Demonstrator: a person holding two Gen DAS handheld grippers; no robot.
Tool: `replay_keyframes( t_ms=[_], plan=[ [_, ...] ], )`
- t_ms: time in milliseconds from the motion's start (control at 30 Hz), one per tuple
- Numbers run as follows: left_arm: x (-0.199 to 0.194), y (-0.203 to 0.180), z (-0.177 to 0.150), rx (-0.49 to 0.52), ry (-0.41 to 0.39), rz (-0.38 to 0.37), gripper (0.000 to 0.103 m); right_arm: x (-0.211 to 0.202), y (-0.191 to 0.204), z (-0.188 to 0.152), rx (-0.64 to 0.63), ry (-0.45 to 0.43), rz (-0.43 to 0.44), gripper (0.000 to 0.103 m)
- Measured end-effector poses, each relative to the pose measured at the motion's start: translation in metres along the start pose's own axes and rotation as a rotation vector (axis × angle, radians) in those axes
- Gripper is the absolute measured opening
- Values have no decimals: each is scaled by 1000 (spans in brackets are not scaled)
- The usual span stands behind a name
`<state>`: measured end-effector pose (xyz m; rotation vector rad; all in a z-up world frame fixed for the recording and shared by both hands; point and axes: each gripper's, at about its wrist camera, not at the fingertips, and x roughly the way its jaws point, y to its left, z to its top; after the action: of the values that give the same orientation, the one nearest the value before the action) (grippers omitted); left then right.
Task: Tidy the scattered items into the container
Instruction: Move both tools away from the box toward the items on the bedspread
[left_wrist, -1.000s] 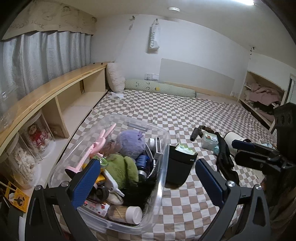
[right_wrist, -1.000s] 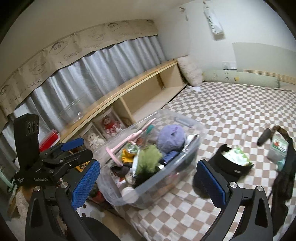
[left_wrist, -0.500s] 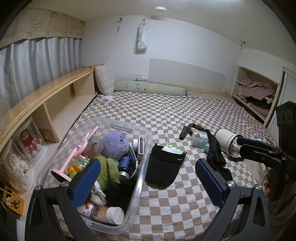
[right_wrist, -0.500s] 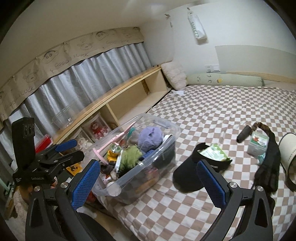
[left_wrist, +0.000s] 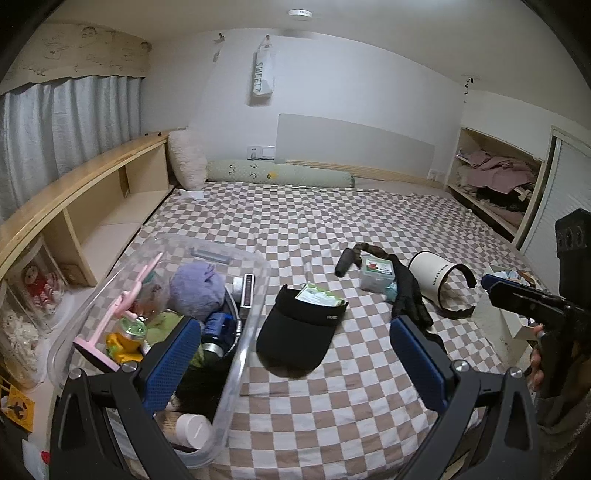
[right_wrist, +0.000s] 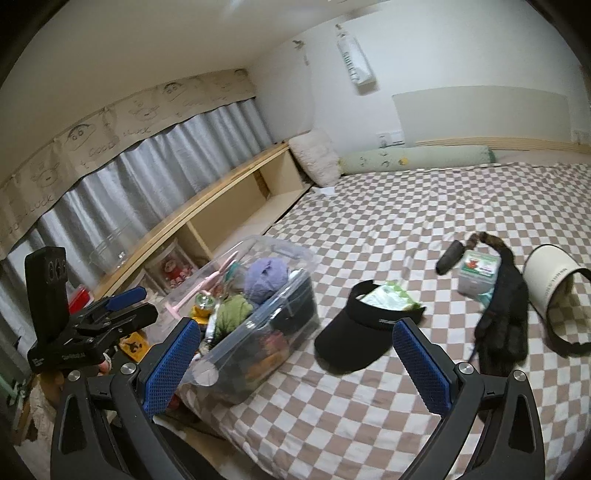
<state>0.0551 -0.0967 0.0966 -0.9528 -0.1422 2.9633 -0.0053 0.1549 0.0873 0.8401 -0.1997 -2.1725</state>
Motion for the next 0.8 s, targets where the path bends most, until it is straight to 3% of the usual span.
replay_keyframes(
  t_ms=[300,433,800],
  plan=[
    [7,-23,3,39,-72,1,103,-26,-33,0,53,-39,-73,103],
    [8,-27,9,46,-159,42,103,-35,-45,2,68,-57,-101,103],
    [47,-46,31,56,-130,15,103,-46,-75,15,174,-178,-220,103]
  ],
)
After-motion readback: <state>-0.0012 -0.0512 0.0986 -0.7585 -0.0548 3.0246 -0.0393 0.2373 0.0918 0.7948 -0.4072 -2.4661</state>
